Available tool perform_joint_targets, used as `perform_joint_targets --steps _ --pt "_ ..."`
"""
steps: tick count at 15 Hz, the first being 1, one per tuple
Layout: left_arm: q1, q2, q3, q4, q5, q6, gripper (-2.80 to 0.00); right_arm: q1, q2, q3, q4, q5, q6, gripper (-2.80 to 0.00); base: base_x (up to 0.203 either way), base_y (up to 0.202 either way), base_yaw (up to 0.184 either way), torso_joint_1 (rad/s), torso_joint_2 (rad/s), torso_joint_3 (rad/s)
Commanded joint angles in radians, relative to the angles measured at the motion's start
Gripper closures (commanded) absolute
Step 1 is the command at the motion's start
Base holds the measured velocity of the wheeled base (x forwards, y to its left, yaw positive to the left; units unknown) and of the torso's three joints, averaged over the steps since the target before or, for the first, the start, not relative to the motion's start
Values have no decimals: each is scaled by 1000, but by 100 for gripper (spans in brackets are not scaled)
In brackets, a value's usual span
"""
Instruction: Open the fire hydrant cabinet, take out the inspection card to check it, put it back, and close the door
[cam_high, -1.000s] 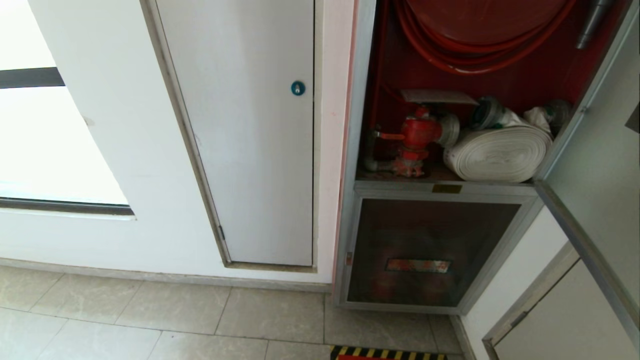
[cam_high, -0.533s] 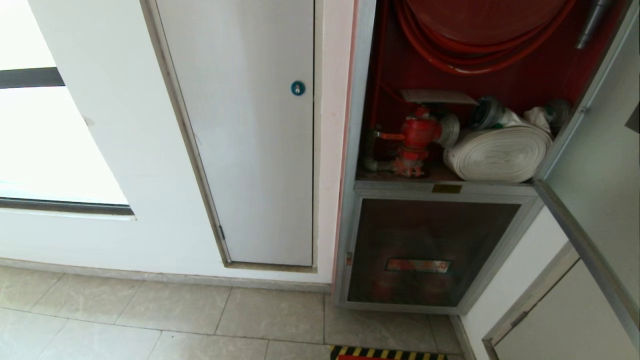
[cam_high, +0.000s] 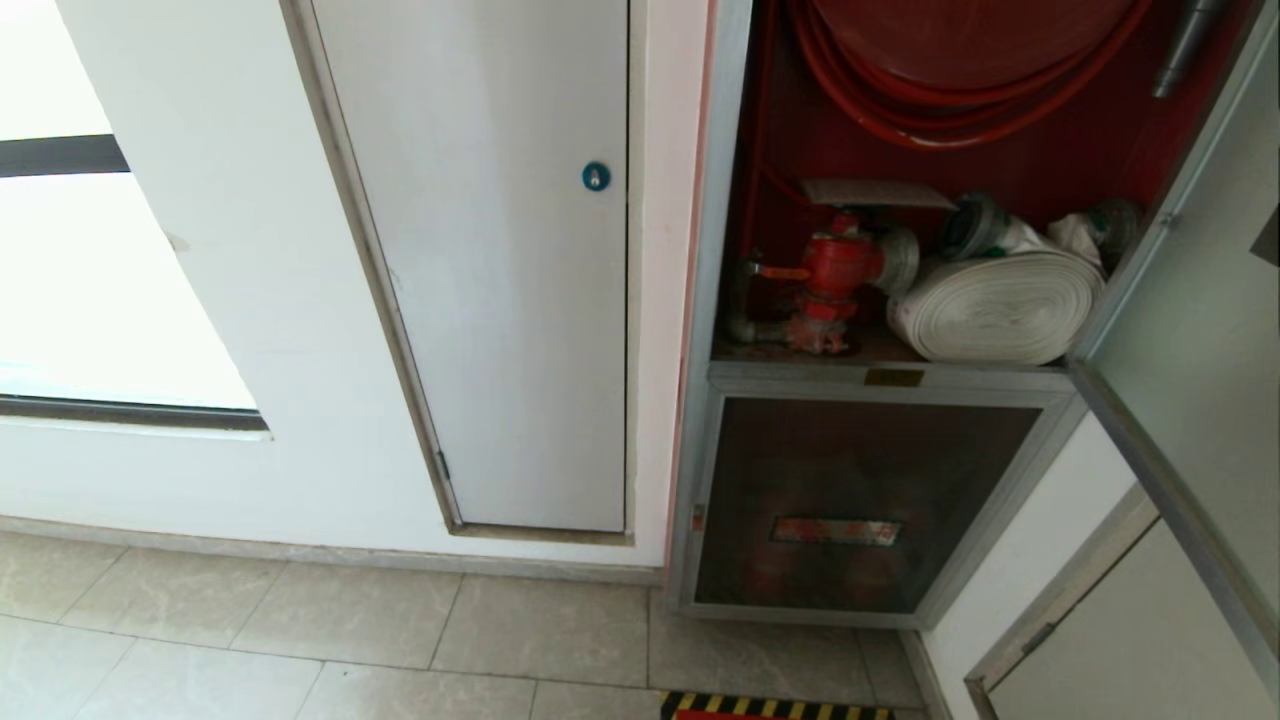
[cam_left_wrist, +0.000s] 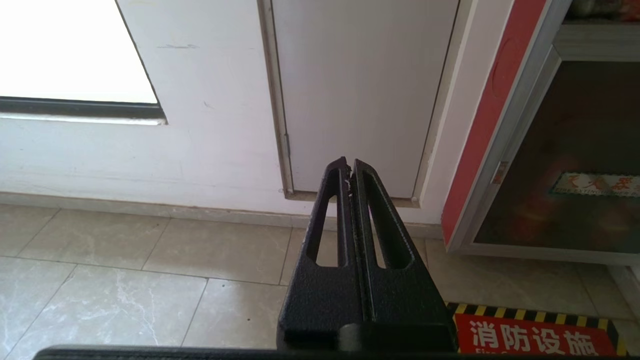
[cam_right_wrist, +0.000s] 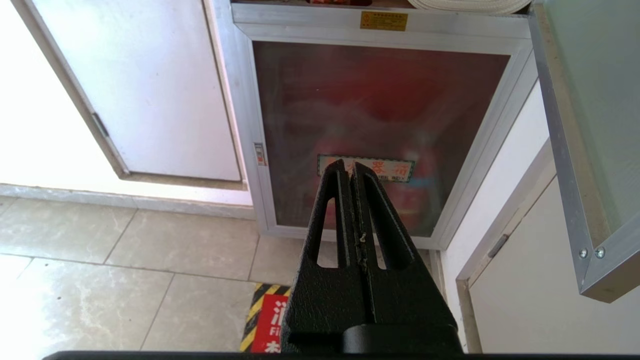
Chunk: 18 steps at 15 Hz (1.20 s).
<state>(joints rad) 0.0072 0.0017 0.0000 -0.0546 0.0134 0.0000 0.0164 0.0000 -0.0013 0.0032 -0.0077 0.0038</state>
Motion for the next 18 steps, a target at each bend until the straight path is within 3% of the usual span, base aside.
perform_joint_targets --steps 1,5,18 --pt "0 0 18 -1 0 0 0 0 2 0 0 0 1 0 0 0 0 0 0 0" --pt "0 1 18 -1 0 -4 0 0 2 1 0 0 -1 0 18 0 0 -3 -1 1" --pt "0 0 18 -1 2 -14 0 0 2 1 0 2 -10 0 194 0 0 4 3 1"
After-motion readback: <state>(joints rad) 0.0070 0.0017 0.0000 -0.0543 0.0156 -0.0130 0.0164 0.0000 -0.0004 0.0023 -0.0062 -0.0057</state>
